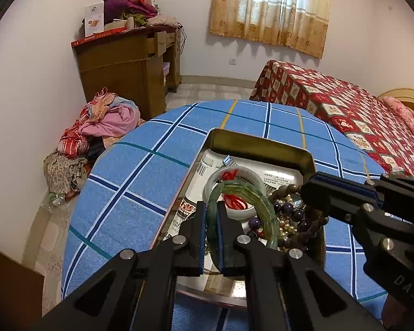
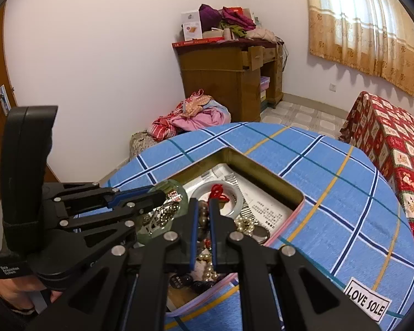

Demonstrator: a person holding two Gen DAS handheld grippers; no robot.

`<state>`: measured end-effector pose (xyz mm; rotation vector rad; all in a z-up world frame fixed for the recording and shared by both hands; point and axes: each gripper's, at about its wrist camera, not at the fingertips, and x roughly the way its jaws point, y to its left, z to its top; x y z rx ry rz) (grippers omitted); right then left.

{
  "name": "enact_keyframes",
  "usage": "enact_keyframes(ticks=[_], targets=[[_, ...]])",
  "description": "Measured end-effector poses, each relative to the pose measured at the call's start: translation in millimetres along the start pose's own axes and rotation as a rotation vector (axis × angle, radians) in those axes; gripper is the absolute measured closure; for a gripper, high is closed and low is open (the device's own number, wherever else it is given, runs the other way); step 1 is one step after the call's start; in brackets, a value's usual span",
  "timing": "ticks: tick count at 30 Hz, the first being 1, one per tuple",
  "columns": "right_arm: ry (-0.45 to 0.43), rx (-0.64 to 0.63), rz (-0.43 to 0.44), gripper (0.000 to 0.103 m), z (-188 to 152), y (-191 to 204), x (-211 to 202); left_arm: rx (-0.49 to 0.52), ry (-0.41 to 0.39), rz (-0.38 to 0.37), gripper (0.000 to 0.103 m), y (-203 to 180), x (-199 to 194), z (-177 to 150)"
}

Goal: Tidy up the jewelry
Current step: 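Lower the jade bangle and wooden bracelet into the tin and open both grippers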

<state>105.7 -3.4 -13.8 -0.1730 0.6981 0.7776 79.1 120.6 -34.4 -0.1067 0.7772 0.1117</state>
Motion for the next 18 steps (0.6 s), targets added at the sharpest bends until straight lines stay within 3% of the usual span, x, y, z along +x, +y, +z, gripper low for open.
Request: enact_keyframes(ticks=[18], targets=[[0.058,-0.026,-0.049,0.094,-12.4,3.4,19.9,0.012,0.042,0.028,0.097,-0.8,17.3,-6.6]])
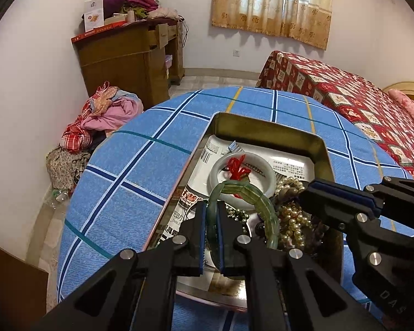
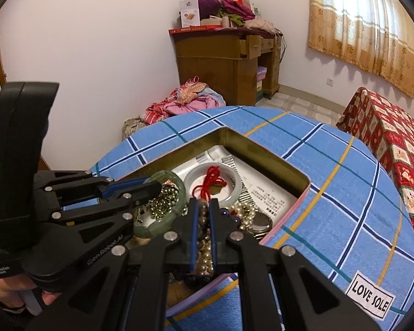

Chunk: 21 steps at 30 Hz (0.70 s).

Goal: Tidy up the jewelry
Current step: 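Lower the jade bangle and wooden bracelet into the tin and open both grippers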

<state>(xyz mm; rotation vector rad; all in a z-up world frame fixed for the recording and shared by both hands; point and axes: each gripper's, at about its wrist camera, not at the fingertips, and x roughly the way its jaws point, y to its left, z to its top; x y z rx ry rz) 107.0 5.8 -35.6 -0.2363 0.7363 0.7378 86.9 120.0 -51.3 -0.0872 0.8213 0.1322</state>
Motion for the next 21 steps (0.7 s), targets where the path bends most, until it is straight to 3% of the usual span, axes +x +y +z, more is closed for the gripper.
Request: enact_keyframes(ticks=[10,11,13,15,17,21], targets=[[-0.009,-0.002,-0.017,0.093,1.0,0.8,-1.6,-0.022,-0.015,-0.007,0.095,3.0,-4.4,1.6],[-0.013,0.0,-0.024,0.09,1.4,0.4,-2.7,-0.026,-0.016,-0.009,0.092,3.1,-6.1,1.7],[-0.017,0.009,-0.021,0.068,1.7,-1.8,-4.2,-0.034,-0.016,-0.018,0.074,4.5,-9.2,1.1],[-0.028,0.015,-0.035,0.056,1.5,-3.1,-6.5,-0.053,-0.035,0.016,0.043,7.8,-14.3,0.4],[-0.034,0.027,-0.031,0.052,2.3,-5.4,-9.2,-0.064,-0.05,0.019,0.035,11.5,-18.8,0.3],[-0.046,0.032,-0.05,0.048,1.9,-7.0,-20.3,-0.067,-0.055,0.018,0.035,13.7,-27.5,-0.2]])
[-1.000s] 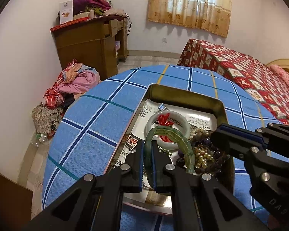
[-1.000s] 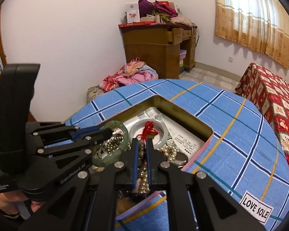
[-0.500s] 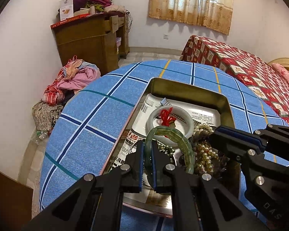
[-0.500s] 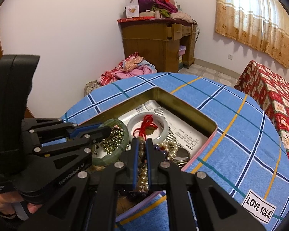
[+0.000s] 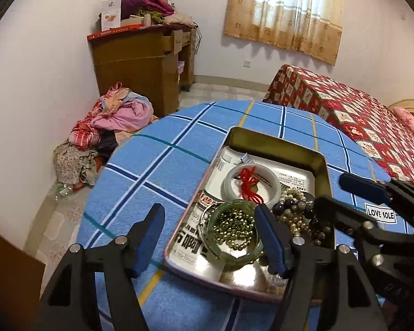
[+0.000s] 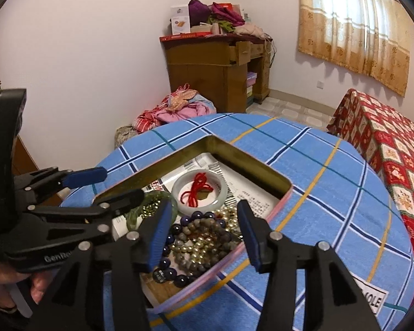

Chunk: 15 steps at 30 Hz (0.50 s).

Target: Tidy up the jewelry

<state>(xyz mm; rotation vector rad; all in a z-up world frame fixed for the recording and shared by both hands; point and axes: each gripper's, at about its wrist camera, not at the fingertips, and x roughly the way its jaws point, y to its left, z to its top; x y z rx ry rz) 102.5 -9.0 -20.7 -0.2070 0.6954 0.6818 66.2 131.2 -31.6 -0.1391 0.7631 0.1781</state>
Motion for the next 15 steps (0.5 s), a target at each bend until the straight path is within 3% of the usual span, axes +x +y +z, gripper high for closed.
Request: enact_keyframes(ticks=[3,15], targets=[[-0.035,0.025,-0.029,0.038,-2.6,-4.9,-17.3,0.008,-0.026,0.005,0.035,1.0,-14.4,-2.4],[-0.074,0.052,-0.035,0.037,-6.3,-8.4,-34.2,0.011,-0.065,0.033,0.035,0.2,-37.0,-1.0]])
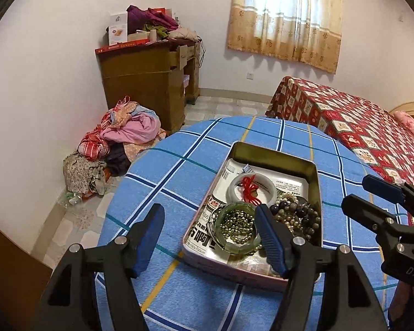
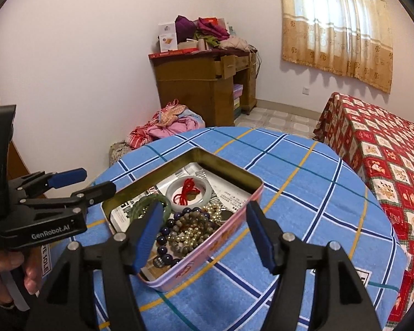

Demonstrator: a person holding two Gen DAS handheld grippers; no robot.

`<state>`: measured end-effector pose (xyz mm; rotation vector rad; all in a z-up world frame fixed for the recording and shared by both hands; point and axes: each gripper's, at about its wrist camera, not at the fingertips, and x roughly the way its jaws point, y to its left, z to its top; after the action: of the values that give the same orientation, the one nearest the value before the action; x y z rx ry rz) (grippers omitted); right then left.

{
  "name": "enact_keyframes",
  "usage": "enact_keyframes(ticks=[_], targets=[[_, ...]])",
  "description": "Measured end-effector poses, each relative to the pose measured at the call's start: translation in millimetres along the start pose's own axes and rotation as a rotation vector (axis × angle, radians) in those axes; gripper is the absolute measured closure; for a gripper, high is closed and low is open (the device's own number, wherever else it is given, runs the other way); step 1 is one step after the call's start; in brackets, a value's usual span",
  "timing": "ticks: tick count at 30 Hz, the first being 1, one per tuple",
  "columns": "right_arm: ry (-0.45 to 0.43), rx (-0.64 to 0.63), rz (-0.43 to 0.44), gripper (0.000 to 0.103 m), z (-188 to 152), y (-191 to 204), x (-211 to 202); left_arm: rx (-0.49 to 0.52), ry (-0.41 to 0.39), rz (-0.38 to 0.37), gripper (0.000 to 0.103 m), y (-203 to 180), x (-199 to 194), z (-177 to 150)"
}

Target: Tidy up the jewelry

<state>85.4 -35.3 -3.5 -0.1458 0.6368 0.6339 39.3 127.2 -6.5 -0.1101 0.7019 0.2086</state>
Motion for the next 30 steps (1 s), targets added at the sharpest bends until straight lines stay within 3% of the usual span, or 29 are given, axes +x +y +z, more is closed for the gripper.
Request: enact_keyframes(ticks=[30], targets=[[-0.024,0.012,-0.012,0.032,1.7,-3.8,-9.5,0.017,-0.006,0.005,0.035,-4.2,-5.1,3.0]])
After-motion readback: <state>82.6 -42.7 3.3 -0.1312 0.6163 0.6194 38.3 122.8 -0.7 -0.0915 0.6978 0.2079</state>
